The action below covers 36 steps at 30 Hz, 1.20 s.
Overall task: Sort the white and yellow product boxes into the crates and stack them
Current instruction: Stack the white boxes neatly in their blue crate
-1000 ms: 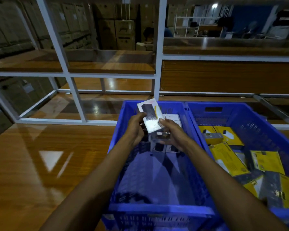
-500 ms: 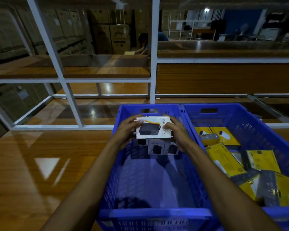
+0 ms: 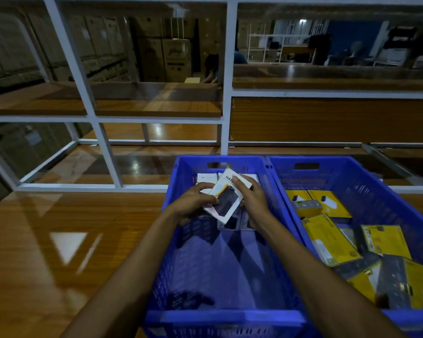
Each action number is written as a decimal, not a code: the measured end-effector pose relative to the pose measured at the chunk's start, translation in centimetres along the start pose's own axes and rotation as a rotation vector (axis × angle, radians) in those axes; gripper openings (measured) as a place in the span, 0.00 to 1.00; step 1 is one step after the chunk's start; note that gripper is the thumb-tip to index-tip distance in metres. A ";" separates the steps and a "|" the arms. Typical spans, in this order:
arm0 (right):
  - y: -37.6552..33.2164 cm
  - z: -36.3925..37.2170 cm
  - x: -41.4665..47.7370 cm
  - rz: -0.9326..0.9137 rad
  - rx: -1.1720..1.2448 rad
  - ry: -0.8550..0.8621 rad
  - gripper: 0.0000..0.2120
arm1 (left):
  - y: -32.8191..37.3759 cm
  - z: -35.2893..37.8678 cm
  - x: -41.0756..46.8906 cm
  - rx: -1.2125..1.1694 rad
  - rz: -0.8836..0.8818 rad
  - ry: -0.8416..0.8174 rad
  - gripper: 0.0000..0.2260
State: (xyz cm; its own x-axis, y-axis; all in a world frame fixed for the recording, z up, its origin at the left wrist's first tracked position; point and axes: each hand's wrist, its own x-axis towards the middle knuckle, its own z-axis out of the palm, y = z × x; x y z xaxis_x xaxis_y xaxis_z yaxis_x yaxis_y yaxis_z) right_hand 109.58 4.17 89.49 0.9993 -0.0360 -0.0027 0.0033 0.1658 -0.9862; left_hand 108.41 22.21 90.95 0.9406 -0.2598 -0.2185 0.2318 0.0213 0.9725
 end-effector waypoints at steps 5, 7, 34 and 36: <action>0.3 0.1 -0.3 0.090 -0.038 -0.129 0.18 | -0.3 -0.2 0.4 0.045 -0.025 0.044 0.25; 0.1 0.1 -0.4 0.087 -0.086 -0.160 0.15 | -0.2 -0.6 0.6 -0.043 -0.065 0.033 0.23; 5.6 2.1 5.7 -0.371 -1.477 -0.439 0.38 | -2.4 -1.9 8.0 -0.433 -0.264 0.423 0.27; 6.7 1.5 5.6 -0.412 -1.584 -0.484 0.36 | -3.6 -2.0 8.8 -0.431 -0.250 0.435 0.27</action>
State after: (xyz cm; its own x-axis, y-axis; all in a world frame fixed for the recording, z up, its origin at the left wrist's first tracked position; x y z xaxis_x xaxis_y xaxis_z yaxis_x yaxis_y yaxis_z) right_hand 115.25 6.57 83.09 0.8615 0.5070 0.0279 0.5072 -0.8564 -0.0972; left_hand 116.32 21.83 85.37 0.8389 0.1048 -0.5341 0.4500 0.4186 0.7888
